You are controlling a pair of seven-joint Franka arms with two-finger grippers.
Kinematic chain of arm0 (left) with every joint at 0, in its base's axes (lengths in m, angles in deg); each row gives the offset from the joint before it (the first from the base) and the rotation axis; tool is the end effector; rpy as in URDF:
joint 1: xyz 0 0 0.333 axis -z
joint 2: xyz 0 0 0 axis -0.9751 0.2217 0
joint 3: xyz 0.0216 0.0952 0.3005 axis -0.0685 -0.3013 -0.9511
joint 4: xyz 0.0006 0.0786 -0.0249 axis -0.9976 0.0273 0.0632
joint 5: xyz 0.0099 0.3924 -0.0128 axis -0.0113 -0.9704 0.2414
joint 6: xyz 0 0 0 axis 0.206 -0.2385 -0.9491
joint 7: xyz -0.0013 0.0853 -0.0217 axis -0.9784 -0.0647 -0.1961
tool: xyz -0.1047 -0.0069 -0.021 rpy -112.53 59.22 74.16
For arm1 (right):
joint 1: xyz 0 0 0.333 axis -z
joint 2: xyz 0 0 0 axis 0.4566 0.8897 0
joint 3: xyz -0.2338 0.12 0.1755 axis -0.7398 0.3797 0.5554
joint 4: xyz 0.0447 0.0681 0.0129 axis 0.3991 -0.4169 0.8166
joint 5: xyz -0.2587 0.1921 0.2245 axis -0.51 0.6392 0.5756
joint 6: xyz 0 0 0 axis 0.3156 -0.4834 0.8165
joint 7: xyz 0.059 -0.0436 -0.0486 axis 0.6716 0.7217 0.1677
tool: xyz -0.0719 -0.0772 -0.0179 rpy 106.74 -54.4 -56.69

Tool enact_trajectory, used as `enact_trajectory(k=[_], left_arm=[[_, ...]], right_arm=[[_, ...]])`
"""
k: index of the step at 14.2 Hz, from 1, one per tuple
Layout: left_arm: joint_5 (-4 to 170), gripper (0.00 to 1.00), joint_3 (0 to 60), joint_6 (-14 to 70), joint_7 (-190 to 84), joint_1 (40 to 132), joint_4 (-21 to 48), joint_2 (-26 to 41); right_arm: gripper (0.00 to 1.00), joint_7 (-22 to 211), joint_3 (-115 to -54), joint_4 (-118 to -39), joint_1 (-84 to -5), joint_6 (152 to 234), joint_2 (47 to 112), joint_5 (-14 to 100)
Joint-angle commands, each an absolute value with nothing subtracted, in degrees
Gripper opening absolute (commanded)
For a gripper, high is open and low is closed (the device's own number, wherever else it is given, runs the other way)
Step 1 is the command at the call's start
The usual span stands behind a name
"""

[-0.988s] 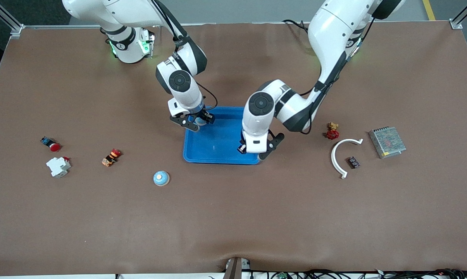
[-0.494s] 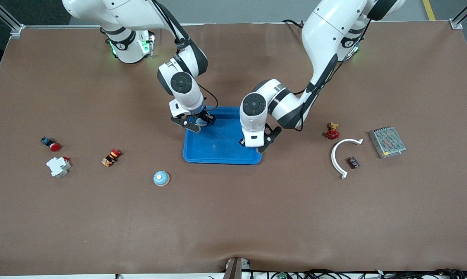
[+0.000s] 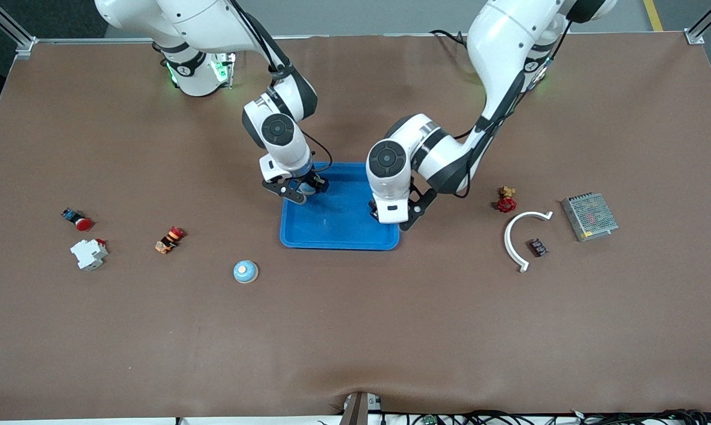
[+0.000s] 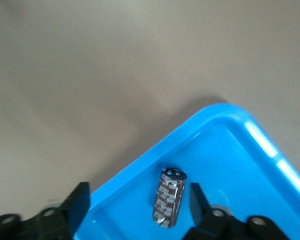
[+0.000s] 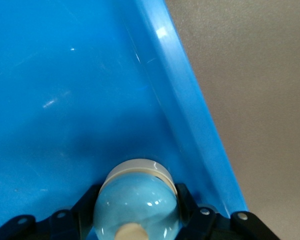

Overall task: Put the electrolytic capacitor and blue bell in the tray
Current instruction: 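Release the capacitor and bell into the blue tray with both grippers, then reach the right gripper to the bell while the left gripper reaches the capacitor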

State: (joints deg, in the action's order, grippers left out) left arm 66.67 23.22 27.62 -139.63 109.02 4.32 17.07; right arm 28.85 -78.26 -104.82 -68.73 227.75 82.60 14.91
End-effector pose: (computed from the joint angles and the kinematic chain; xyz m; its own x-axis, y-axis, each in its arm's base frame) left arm 0.5110 -0.4465 0.2730 0.6766 0.7364 0.0020 0.7278 -0.6683 -0.1540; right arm 0.4138 0.3736 0.1745 0.8952 -0.4382 -0.0813 -0.4410 -0.8973 -0.0193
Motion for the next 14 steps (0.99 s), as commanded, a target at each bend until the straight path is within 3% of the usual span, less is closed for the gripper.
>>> enact_trajectory(k=[1,6,12,14], left_arm=[[65.78,1.00,22.97,20.87,-132.61,106.12,3.56,11.11],[66.22,1.00,23.14,15.67,-111.53,93.56,4.17,6.79],[65.43,1.00,23.05,16.36,-98.39,79.41,7.77,7.57],[64.91,0.99,23.05,19.86,-93.49,75.63,9.61,8.46]], right_arm=[[1.00,26.72,-79.04,-104.11,-69.53,227.77,82.80,14.82],[1.00,26.98,-78.95,-103.84,-69.36,222.87,79.48,14.82],[1.00,29.34,-79.12,-98.05,-64.19,209.51,76.04,11.33],[1.00,33.28,-79.12,-97.17,-60.76,208.79,75.69,9.46]])
